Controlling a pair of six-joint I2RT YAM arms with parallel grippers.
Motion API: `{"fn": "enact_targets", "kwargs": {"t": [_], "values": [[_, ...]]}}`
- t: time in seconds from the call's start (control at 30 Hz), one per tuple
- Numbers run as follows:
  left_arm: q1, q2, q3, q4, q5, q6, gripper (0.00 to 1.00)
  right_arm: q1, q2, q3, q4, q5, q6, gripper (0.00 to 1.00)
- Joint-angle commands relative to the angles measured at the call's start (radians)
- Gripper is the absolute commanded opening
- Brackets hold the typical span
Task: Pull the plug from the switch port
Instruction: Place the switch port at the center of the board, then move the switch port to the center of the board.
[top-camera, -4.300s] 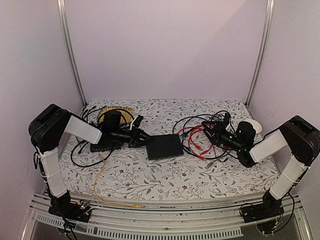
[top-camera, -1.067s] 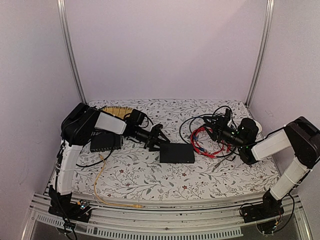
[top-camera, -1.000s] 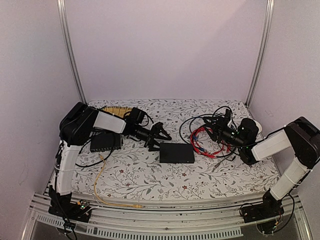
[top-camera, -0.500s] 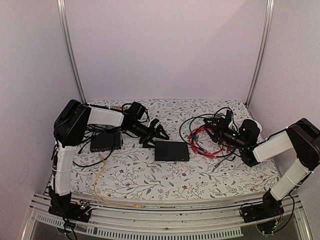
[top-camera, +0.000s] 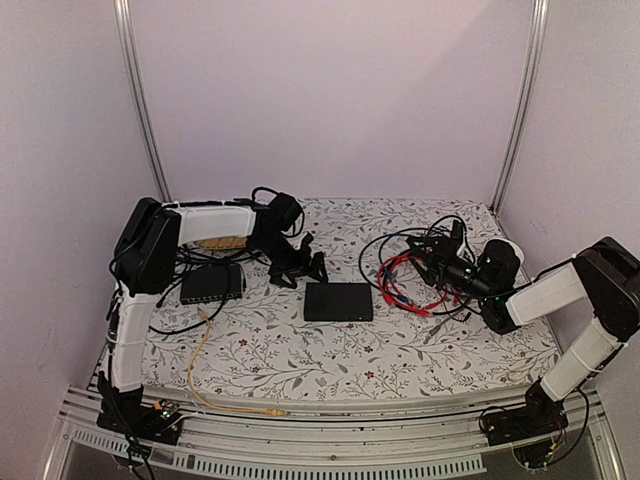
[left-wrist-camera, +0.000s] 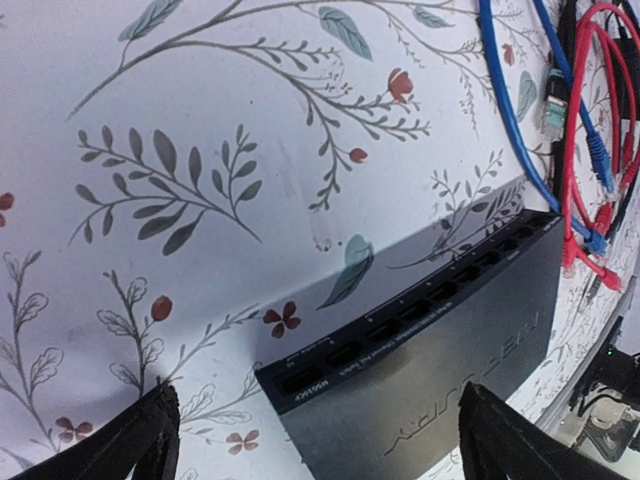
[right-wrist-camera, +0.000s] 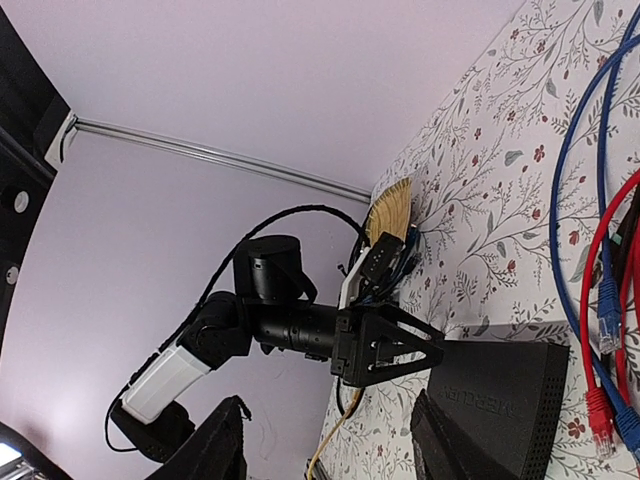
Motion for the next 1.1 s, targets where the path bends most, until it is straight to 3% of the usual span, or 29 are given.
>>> {"fn": "enact_targets", "kwargs": {"t": [0.0,0.2,0.3,0.63,0.73,1.07], "values": [[-0.016,0.027,-0.037,-0.154,-0.164,0.023,0.98,0.011,0.002,-0.002,0.023,-0.010,-0.001,0.55],[-0.016,-0.131,-0.176,-0.056,-0.244,-0.012,0.97,0.017,-0.041,0.020,-0.102,0.003,-0.063,0.55],[-0.016,-0.205,-0.247,-0.019,-0.303,-0.029,0.91,0.023,-0.054,0.029,-0.140,0.013,-0.091,0.54],[-0.017,-0.283,-0.423,0.102,-0.301,-0.065,0.39,0.043,-0.059,0.047,-0.199,0.035,-0.120,0.54],[-0.023,-0.261,-0.415,0.122,-0.284,-0.069,0.30,0.047,-0.060,0.052,-0.213,0.043,-0.128,0.54],[-0.103,-0.130,-0.273,0.145,-0.290,-0.074,0.28,0.053,-0.112,0.087,-0.392,0.124,-0.217,0.54]]}}
